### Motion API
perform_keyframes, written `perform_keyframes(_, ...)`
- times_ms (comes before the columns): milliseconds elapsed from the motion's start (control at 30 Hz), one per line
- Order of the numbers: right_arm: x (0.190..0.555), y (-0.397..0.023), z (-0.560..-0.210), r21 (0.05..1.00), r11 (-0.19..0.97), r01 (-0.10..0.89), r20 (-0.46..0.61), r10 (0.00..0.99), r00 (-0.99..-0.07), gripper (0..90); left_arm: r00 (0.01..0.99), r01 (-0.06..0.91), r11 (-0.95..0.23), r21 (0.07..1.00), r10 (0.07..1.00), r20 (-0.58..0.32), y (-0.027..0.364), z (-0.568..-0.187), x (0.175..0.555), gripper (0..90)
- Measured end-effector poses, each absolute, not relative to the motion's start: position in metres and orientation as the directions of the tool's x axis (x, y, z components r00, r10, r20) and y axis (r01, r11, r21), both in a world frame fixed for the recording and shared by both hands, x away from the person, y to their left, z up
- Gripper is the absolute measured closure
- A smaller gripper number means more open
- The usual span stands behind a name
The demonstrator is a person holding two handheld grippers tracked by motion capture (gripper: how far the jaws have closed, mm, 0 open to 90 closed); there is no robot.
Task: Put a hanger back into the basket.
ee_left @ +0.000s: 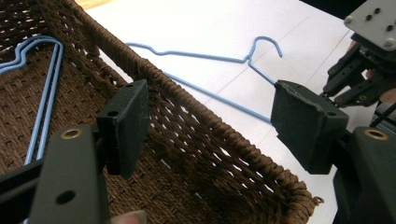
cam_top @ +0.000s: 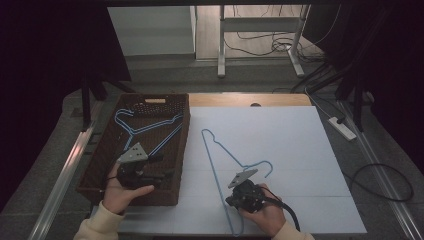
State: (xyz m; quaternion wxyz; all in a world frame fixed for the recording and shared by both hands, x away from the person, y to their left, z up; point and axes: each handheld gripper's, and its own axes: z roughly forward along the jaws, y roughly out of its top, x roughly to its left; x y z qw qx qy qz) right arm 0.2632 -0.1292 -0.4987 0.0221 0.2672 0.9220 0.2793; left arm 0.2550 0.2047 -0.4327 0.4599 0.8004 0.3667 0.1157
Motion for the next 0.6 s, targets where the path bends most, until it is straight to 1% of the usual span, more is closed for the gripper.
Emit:
perform_keyframes(133,0.257,-0.116,-0.506,0.511,0.723,0.465,0.126,0.472,-0.872,90.0,0.704,0.482,-0.308,0.821,0.693,-0.154,0.205,-0.433,0.255,28.8)
perform_keyframes(267,0.254,-0.107,-0.512,0.492,0.739,0.461,0.119,0.467,-0.876,90.0,0.705,0.480,-0.308,0.822,0.692,-0.153,0.205,-0.433,0.255,28.8)
perform_keyframes(467,0.251,-0.105,-0.511,0.477,0.754,0.453,0.090,0.470,-0.878,90.0,0.703,0.480,-0.301,0.824,0.694,-0.156,0.207,-0.432,0.255,28.8)
perform_keyframes(600,0.250,-0.109,-0.509,0.462,0.767,0.445,0.047,0.480,-0.876,90.0,0.703,0.480,-0.301,0.824,0.694,-0.155,0.206,-0.432,0.255,28.8)
